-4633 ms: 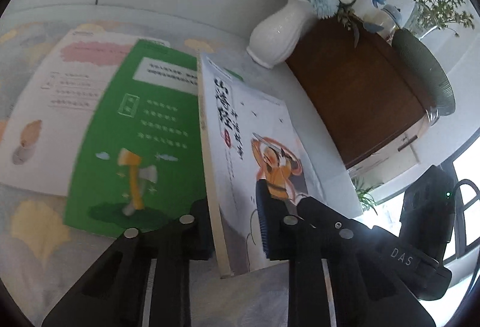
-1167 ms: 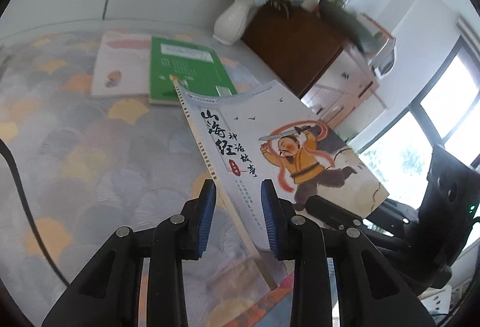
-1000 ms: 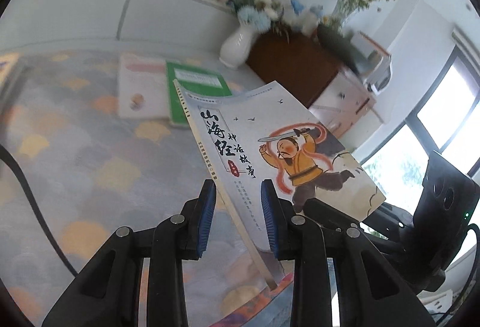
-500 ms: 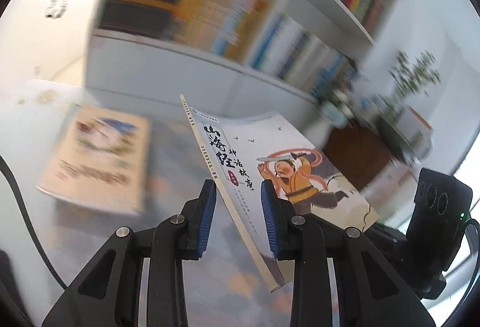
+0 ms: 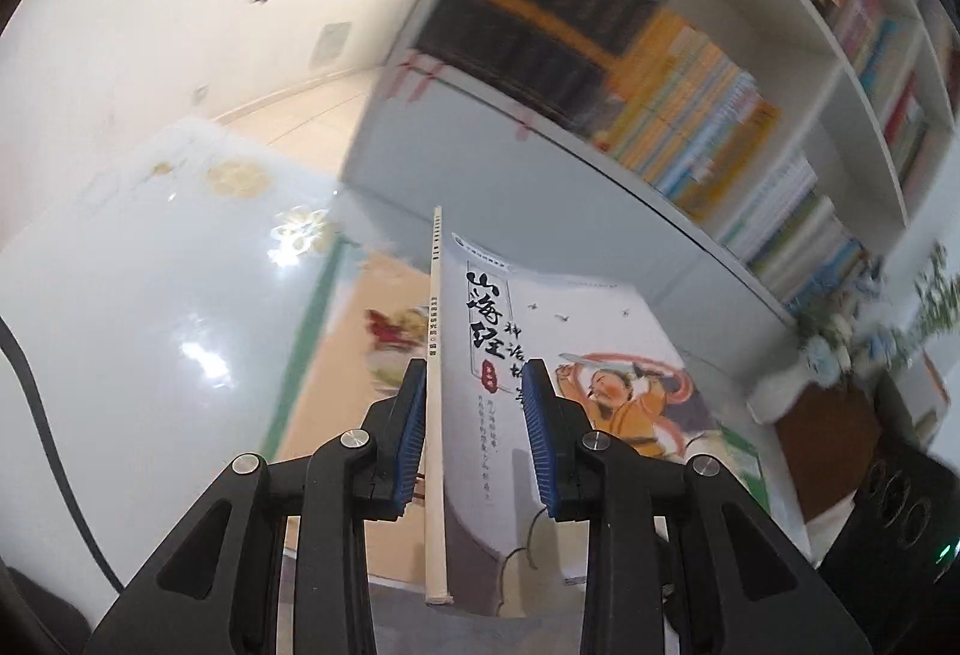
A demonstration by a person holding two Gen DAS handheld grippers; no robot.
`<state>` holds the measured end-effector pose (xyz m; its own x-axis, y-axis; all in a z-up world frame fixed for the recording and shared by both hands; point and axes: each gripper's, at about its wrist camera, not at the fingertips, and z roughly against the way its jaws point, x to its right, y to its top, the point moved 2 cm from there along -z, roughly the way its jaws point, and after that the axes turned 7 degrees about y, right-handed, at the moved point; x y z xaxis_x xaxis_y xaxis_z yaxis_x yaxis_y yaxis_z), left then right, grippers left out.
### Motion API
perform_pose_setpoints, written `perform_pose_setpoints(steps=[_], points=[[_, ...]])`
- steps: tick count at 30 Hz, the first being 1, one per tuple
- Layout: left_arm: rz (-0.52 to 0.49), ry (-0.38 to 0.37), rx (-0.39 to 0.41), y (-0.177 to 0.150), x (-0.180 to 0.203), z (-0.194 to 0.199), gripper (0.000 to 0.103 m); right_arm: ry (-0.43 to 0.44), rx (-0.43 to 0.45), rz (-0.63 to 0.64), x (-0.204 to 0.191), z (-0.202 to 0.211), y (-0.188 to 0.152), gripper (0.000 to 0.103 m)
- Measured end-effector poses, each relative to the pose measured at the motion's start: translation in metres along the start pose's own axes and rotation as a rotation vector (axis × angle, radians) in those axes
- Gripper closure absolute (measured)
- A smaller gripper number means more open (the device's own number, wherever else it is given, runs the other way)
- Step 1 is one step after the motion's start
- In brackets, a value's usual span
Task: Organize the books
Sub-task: 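Lift the Shan Hai Jing book with both grippers and carry it to the stack, then lower the Shan Hai Jing book onto the stack and open both grippers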
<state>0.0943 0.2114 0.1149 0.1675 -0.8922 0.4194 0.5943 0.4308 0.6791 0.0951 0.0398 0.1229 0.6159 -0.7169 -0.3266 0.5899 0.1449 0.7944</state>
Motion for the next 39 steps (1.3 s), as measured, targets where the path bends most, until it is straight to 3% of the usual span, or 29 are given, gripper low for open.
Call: perform_pose_setpoints(steps=[10, 14, 19, 20, 23, 24, 26, 33, 39], points=[[0.053, 0.048, -0.091, -0.015, -0.032, -0.030, 0.076, 0.126, -0.086, -0.111, 0.031, -0.046, -0.006, 0.074], [0.095, 0.014, -0.101, -0.016, -0.041, -0.040, 0.076, 0.162, -0.122, -0.206, 0.049, -0.061, -0.012, 0.074], [0.117, 0.078, -0.057, -0.015, -0.051, -0.037, 0.075, 0.156, -0.155, -0.197, 0.042, -0.072, -0.020, 0.074], [0.127, 0.077, -0.036, -0.014, -0.053, -0.034, 0.070, 0.150, -0.150, -0.191, 0.040, -0.071, -0.020, 0.071], [0.185, 0.059, 0.021, -0.011, -0.060, -0.022, 0.040, 0.164, -0.163, -0.165, 0.034, -0.072, -0.021, 0.063], [0.193, 0.050, 0.039, -0.010, -0.060, -0.019, 0.037, 0.177, -0.167, -0.160, 0.032, -0.071, -0.022, 0.060], [0.190, 0.033, 0.058, -0.009, -0.057, -0.013, 0.037, 0.209, -0.182, -0.157, 0.028, -0.070, -0.024, 0.051], [0.148, -0.035, 0.017, -0.020, -0.025, -0.002, 0.037, 0.298, -0.278, -0.243, 0.029, -0.049, -0.035, 0.051], [0.015, -0.026, -0.006, -0.050, 0.024, 0.034, 0.037, 0.160, -0.299, -0.153, 0.023, 0.011, -0.052, 0.050]])
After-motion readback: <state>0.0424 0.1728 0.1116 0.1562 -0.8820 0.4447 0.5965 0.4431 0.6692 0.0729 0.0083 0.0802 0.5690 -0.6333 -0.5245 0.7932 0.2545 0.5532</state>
